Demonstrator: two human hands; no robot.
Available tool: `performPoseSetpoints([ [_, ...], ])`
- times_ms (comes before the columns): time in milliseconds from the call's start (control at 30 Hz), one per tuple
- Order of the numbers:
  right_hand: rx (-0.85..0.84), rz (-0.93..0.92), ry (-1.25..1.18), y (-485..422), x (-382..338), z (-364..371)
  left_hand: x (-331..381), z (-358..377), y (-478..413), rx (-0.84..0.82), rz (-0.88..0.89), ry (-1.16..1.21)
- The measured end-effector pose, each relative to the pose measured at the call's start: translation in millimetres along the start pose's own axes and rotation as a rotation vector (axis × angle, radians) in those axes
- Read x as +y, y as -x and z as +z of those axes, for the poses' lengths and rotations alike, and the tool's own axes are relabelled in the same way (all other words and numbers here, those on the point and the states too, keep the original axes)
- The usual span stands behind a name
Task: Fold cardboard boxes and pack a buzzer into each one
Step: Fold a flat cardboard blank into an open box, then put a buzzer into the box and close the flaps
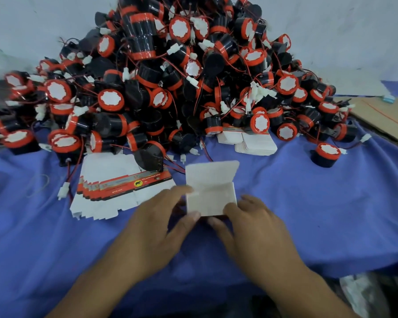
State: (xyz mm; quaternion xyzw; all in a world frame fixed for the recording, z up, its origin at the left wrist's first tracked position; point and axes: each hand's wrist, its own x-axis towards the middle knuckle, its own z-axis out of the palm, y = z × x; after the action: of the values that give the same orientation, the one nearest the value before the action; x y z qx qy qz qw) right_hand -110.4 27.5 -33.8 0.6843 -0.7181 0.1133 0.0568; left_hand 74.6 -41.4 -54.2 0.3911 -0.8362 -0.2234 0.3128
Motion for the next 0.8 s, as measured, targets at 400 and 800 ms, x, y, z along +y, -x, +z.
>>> performPoseSetpoints([
  [400, -0.068, -0.104, -0.312, -9, 23, 8, -53, -18, -71, 0.087, -0.236, -0.28],
  [800, 0.197, -0.06, -0.528, -7, 24, 0, -1, -64, -71, 0.834, 0.07, 0.14],
])
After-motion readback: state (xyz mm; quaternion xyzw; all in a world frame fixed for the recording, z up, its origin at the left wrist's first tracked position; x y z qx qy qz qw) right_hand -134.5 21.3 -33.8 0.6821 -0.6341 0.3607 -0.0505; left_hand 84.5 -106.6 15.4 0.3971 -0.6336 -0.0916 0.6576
